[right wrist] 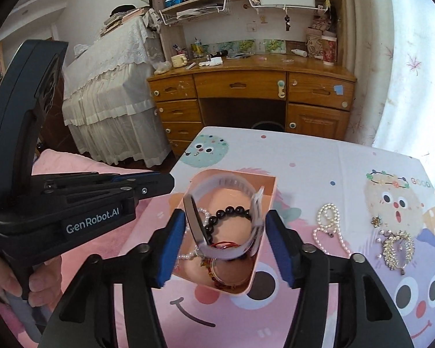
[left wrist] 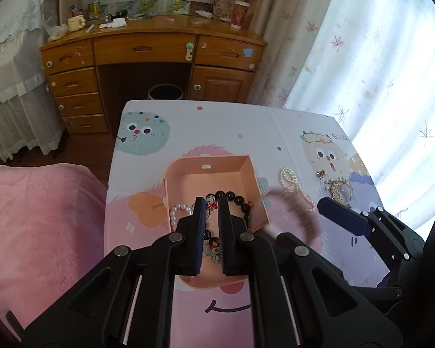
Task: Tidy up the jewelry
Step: 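Carry the ring and watch into the pink box and open both tools, then move the left tool to the pearl necklace while the right tool approaches the gold leaf hair comb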
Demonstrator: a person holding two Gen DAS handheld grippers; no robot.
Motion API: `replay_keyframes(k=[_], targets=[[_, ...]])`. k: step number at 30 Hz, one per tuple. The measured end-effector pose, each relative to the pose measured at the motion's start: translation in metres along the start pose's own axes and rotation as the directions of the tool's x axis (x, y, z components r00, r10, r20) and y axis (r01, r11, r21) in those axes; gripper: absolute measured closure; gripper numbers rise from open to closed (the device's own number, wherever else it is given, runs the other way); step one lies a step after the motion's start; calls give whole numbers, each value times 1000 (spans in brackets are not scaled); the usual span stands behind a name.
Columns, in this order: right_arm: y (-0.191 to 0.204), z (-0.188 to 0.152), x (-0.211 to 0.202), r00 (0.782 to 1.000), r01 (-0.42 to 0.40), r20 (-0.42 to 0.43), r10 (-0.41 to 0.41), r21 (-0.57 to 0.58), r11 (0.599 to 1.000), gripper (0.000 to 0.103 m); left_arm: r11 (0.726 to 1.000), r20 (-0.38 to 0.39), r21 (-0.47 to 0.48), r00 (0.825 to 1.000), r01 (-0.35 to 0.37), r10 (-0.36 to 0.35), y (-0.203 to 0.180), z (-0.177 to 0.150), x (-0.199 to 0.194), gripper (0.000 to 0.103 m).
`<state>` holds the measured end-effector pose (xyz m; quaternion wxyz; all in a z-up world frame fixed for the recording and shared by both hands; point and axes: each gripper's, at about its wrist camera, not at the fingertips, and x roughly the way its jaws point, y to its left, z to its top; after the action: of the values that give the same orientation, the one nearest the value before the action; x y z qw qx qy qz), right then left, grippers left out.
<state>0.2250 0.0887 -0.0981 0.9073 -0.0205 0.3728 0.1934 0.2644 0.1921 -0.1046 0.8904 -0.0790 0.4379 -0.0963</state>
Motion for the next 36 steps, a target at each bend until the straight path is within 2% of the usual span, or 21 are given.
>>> replay_keyframes(k=[1, 2, 5, 9, 12, 15, 20, 24, 29, 36], targets=[[-1, -2, 0, 1000, 5, 2, -5, 8, 1000, 38, 1000, -11, 0, 1000, 3, -3, 1, 0, 2, 95], [0, -3, -2, 1000, 11, 5, -11, 17, 1000, 38, 1000, -19, -2, 1000, 3, -3, 1, -1, 3, 89], [-3, -7, -8, 999, 41, 14, -42, 44, 998, 35, 1000, -35, -16, 999, 7, -8, 5, -2, 6, 49], [-14, -15, -15, 998, 65, 9, -66, 67, 996, 32, 1000, -25, -14, 1000, 15, -16, 7, -4, 2, 48], [-32, -25, -17, 996, 92, -8, -91, 86, 992, 31, 1000, -38, 7, 999, 4, -4, 3, -8, 3, 48], [-55, -37, -13, 994, 112, -30, -109, 122, 986, 29, 999, -50, 28, 999, 22, -21, -5, -14, 6, 47], [-91, -64, -10, 983, 173, -98, -157, 187, 967, 23, 996, -120, 69, 992, 59, -51, -35, -22, 24, 46], [-133, -77, -6, 978, 168, -163, -128, 267, 949, 22, 990, -157, 124, 987, 65, -45, -67, -21, 35, 44], [-194, -81, -16, 973, 193, -189, -133, 348, 918, 22, 987, -165, 146, 986, 61, -36, -107, -10, 50, 41], [-283, -79, -27, 973, 192, -210, -95, 511, 838, 19, 992, -196, 125, 980, 13, 12, -149, 11, 80, 37]])
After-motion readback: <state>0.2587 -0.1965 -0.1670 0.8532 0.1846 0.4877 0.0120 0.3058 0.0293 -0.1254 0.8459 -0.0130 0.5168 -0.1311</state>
